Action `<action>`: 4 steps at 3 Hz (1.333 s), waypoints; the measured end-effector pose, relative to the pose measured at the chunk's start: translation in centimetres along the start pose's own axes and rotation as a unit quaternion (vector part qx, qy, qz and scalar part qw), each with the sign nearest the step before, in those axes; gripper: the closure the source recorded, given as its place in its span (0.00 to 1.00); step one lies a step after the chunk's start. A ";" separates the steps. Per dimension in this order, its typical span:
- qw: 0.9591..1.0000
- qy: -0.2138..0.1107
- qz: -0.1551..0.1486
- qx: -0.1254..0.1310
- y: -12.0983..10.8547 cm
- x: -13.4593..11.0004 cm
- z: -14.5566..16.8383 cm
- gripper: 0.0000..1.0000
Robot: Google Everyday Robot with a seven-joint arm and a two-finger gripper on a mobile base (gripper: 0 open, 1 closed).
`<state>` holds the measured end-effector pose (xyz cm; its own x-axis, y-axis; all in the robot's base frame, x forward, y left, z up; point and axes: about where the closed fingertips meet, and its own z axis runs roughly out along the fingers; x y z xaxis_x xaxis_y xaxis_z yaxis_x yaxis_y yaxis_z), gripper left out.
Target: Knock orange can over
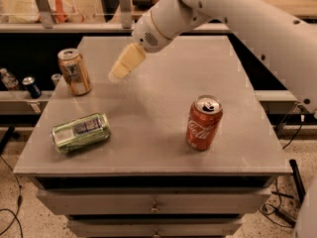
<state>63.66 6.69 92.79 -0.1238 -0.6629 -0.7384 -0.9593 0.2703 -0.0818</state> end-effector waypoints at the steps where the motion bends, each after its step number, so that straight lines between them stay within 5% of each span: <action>1: 1.000 -0.022 0.000 -0.010 0.2 -1.5 2.9 0.00; 2: 0.997 -0.068 -0.008 -0.023 0.8 -2.8 5.7 0.00; 4: 0.986 -0.162 -0.027 -0.037 1.5 -5.4 9.4 0.00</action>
Offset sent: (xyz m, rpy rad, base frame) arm 0.0167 0.0962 -0.0221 0.2560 -0.0617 0.1041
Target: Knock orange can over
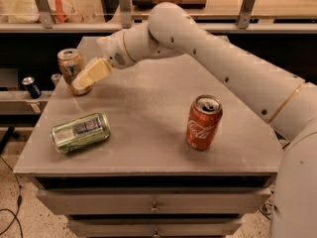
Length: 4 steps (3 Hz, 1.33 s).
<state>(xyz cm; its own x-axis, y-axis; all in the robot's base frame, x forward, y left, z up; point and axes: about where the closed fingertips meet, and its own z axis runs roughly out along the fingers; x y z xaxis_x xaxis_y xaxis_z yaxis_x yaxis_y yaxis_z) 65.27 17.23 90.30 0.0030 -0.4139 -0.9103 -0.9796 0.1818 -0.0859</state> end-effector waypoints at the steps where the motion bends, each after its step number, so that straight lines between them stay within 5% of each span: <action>1: 1.000 -0.023 -0.005 -0.006 0.2 -0.2 1.1 0.00; 4: 0.999 -0.043 -0.011 -0.018 0.4 -0.3 2.2 0.00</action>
Offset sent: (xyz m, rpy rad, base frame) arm 0.0032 0.0144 -0.0058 0.0859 -0.0250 0.0339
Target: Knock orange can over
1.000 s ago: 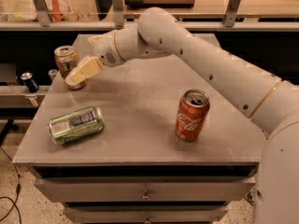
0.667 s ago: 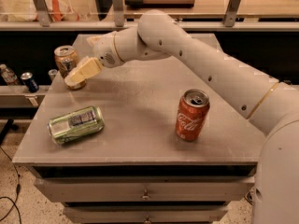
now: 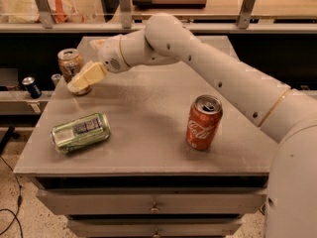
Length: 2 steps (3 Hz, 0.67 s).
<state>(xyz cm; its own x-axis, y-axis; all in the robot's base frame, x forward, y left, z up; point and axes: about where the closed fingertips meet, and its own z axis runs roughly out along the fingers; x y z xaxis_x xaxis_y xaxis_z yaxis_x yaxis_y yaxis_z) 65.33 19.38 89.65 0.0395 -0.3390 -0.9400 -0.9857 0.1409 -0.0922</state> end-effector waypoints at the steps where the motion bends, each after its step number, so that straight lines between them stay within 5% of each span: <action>1: 1.000 -0.003 -0.002 -0.005 0.1 -0.1 0.3 0.19; 2: 1.000 -0.003 -0.001 -0.006 0.1 -0.1 0.4 0.42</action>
Offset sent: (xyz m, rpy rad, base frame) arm 0.0026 -0.0007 -0.0002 0.0055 0.0023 0.0036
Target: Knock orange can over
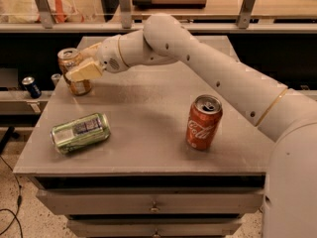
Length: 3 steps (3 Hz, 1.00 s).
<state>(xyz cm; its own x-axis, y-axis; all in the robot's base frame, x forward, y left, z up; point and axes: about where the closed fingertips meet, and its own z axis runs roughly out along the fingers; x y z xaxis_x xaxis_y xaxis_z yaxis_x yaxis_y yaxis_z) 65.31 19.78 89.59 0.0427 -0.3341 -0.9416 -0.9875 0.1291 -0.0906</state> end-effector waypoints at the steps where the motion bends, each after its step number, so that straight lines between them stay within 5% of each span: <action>1: 1.000 0.002 0.003 0.000 0.0 0.1 0.0 0.65; 2: 1.000 0.004 0.005 0.001 0.0 0.2 -0.1 0.88; 3: 1.000 0.009 0.006 0.005 0.0 0.1 -0.4 1.00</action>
Offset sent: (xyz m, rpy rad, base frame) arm 0.0016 -0.0077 -0.0005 -0.0119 0.0125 -0.0204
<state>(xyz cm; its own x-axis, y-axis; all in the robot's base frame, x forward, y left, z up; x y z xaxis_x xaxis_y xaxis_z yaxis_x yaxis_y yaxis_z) 65.20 19.34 89.59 0.0283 -0.3488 -0.9368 -0.9865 0.1418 -0.0825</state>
